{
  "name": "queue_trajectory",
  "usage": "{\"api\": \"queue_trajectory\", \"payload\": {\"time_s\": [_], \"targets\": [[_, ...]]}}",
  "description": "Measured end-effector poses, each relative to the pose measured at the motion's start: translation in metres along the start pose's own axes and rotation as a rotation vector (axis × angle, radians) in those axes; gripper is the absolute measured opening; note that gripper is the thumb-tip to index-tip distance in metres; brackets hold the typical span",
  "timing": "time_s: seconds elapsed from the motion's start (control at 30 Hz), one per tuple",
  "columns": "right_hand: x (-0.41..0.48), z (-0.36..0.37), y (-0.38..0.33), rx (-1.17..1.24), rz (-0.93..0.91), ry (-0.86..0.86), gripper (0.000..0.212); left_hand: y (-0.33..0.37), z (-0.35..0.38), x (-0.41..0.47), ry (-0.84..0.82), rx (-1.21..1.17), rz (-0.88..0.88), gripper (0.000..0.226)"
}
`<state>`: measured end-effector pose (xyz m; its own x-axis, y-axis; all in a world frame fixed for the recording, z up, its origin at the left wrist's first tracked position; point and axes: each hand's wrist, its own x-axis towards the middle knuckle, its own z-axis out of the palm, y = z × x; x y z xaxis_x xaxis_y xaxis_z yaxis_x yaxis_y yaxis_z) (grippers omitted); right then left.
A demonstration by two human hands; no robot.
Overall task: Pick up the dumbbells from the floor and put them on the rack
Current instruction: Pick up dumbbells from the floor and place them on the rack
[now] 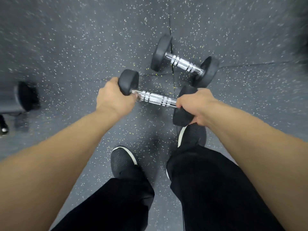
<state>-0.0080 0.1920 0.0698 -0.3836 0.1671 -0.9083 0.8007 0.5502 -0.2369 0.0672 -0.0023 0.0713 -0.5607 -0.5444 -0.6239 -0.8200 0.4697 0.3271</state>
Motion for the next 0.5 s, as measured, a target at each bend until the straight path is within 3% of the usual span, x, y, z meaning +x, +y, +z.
{"api": "queue_trajectory", "payload": {"time_s": [0.1, 0.23, 0.5], "targets": [[-0.065, -0.044, -0.039, -0.083, -0.118, 0.062, 0.06, 0.037, -0.057, -0.061, 0.071, -0.061, 0.003, 0.033], [-0.206, -0.116, -0.116, -0.086, -0.315, 0.11, 0.04, 0.118, -0.188, -0.144, 0.196, -0.13, 0.066, 0.027], [-0.549, -0.276, -0.302, 0.05, -0.89, 0.287, 0.044, 0.322, -0.512, -0.327, 0.589, -0.311, 0.352, 0.039]]}}
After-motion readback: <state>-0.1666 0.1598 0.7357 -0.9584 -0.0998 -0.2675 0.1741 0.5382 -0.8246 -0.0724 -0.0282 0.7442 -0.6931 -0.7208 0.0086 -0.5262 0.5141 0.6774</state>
